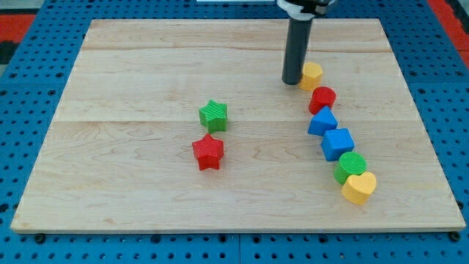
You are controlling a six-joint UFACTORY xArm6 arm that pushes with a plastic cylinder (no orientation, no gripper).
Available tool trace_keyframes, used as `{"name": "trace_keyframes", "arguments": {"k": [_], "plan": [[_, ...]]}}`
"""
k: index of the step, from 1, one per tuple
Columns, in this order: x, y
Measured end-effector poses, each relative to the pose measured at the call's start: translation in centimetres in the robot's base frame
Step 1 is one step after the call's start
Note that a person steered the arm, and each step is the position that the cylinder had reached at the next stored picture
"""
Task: Slide the red star and green star towards the center
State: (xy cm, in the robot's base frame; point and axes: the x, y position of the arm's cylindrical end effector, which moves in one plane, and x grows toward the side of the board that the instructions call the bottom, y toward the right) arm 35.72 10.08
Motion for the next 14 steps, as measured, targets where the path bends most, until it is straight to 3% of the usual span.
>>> {"name": "trace_keyframes", "arguments": {"k": [2, 3, 6, 7, 8, 9, 11, 14], "plan": [[-0.1, -0.2], [0.6, -3.6], [5.0, -25.6], [12.7, -26.9], [19.4, -23.2], [20.7, -18.7], [19.7, -13.2], [9.6, -16.0]]}}
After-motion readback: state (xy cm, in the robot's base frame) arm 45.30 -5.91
